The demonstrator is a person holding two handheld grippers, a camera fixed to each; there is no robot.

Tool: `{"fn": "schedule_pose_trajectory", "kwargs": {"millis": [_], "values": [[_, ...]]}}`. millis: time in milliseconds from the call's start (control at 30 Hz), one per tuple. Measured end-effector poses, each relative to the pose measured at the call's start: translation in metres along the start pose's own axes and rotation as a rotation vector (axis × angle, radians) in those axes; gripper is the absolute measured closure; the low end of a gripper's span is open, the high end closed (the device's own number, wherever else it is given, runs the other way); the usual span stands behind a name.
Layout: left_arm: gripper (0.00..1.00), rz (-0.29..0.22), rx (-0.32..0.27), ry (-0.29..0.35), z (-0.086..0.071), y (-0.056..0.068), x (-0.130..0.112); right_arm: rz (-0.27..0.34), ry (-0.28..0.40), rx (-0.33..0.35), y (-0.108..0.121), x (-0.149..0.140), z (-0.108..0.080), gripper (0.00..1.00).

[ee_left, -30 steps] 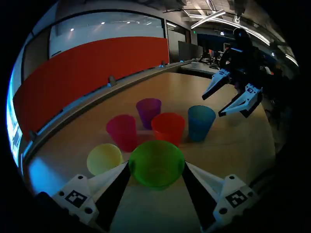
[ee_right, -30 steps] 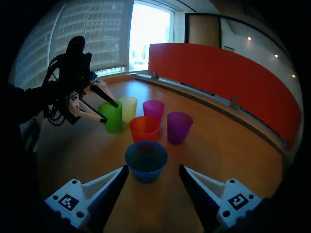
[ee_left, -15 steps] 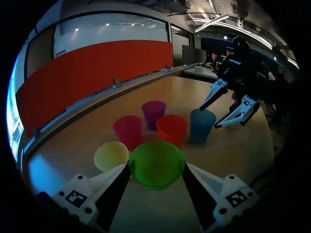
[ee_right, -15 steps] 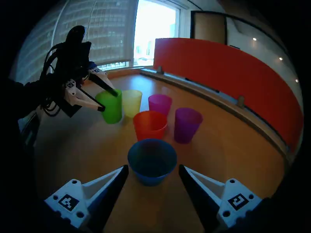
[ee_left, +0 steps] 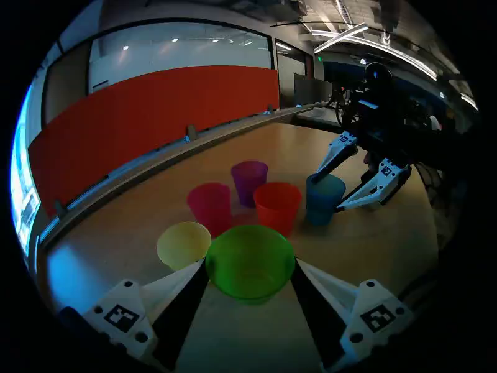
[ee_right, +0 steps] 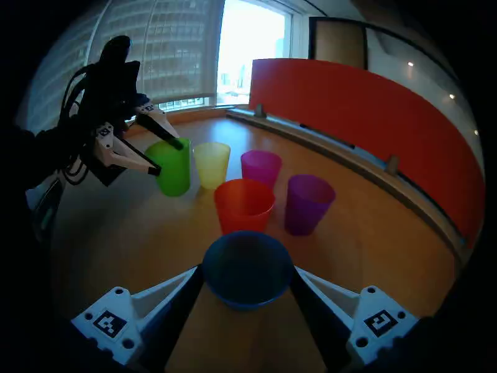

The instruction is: Pour water

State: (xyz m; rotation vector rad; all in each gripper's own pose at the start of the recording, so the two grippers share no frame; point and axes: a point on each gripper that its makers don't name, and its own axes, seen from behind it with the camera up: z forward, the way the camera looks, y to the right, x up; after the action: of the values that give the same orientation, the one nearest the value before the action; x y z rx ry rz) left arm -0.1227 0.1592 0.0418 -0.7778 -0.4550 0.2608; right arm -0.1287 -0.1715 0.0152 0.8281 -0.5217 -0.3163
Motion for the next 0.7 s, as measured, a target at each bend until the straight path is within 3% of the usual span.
{"fn": "schedule_pose_trajectory", "kwargs": {"millis": [300,700], "values": [[0.12,0.001,0.006,-0.002,-0.001,-0.001,-0.004,0.005,0.007,-0.007,0.001,0.001,0.005,0.07],[0.12,-0.015,0.01,0.018,-0.003,-0.002,-0.003,0.027,0.033,0.003,-0.002,0.011,-0.004,0.08]]}}
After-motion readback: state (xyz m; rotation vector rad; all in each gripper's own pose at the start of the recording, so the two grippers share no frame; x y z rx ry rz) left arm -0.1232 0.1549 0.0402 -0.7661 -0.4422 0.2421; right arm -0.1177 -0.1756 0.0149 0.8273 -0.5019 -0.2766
